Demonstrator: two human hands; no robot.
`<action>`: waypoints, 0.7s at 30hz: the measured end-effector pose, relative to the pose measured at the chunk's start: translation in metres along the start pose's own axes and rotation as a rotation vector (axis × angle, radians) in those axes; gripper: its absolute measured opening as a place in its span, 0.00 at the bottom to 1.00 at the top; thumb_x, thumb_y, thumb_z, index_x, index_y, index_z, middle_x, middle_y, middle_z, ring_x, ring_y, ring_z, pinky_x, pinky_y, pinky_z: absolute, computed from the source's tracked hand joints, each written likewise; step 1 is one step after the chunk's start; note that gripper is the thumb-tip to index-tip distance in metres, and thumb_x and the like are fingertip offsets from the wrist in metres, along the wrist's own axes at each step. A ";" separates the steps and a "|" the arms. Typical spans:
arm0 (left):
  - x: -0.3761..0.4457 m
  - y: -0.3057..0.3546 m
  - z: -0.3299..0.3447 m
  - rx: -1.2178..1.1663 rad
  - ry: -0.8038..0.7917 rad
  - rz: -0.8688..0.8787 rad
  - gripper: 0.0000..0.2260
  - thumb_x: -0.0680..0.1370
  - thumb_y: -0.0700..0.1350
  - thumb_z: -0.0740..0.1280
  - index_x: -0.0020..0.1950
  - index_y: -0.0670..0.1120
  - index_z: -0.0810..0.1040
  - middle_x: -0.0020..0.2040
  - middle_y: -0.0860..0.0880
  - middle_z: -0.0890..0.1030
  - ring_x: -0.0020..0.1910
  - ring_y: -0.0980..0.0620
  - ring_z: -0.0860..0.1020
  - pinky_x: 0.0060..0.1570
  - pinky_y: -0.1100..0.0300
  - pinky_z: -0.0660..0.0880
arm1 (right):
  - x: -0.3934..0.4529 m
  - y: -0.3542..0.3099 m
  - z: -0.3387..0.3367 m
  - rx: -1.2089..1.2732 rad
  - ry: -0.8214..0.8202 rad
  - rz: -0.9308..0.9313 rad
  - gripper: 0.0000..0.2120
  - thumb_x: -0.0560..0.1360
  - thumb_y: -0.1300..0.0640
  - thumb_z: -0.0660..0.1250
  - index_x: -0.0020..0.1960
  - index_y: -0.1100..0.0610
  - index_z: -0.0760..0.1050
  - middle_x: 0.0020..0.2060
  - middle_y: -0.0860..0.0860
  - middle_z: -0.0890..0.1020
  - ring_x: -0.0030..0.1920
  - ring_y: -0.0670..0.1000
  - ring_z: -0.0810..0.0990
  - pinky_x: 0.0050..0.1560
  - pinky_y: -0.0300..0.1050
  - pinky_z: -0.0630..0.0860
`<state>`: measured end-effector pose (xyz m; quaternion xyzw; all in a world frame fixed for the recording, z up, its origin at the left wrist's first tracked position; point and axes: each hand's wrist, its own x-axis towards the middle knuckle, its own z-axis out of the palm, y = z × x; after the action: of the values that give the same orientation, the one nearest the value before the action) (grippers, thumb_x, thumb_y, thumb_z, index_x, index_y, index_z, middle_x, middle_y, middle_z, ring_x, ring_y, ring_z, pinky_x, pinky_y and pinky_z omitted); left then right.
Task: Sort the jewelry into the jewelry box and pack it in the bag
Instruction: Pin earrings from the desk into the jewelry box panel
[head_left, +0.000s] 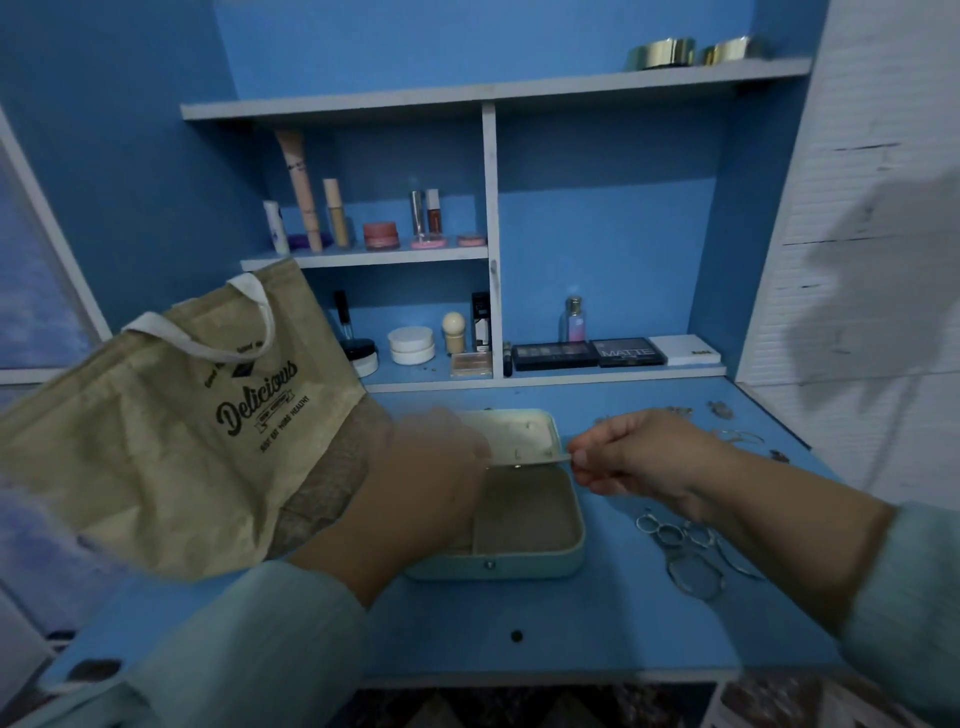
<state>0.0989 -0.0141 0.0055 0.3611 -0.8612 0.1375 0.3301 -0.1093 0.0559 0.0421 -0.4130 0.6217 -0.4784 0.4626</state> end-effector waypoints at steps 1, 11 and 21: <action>0.002 0.001 -0.004 -0.008 -0.044 0.020 0.11 0.73 0.54 0.54 0.45 0.56 0.76 0.44 0.56 0.72 0.44 0.59 0.65 0.51 0.55 0.60 | -0.001 0.001 0.000 0.011 0.008 0.009 0.04 0.71 0.71 0.67 0.41 0.65 0.78 0.33 0.58 0.81 0.30 0.48 0.80 0.33 0.36 0.80; 0.059 0.024 -0.011 -0.075 -0.621 0.087 0.10 0.80 0.52 0.56 0.52 0.57 0.77 0.51 0.56 0.76 0.53 0.55 0.71 0.56 0.57 0.59 | -0.005 0.006 -0.013 0.024 -0.015 0.099 0.04 0.72 0.66 0.68 0.39 0.64 0.78 0.27 0.56 0.80 0.30 0.48 0.81 0.31 0.36 0.78; 0.135 0.060 0.047 -0.148 -0.933 0.088 0.13 0.81 0.52 0.56 0.59 0.49 0.76 0.59 0.51 0.76 0.57 0.51 0.73 0.58 0.56 0.69 | 0.022 0.009 -0.094 -0.412 0.260 0.018 0.06 0.74 0.61 0.67 0.44 0.64 0.80 0.33 0.54 0.80 0.32 0.48 0.76 0.29 0.35 0.73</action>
<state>-0.0365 -0.0656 0.0609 0.3228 -0.9396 -0.0872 -0.0735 -0.2060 0.0562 0.0395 -0.4281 0.7641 -0.3866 0.2889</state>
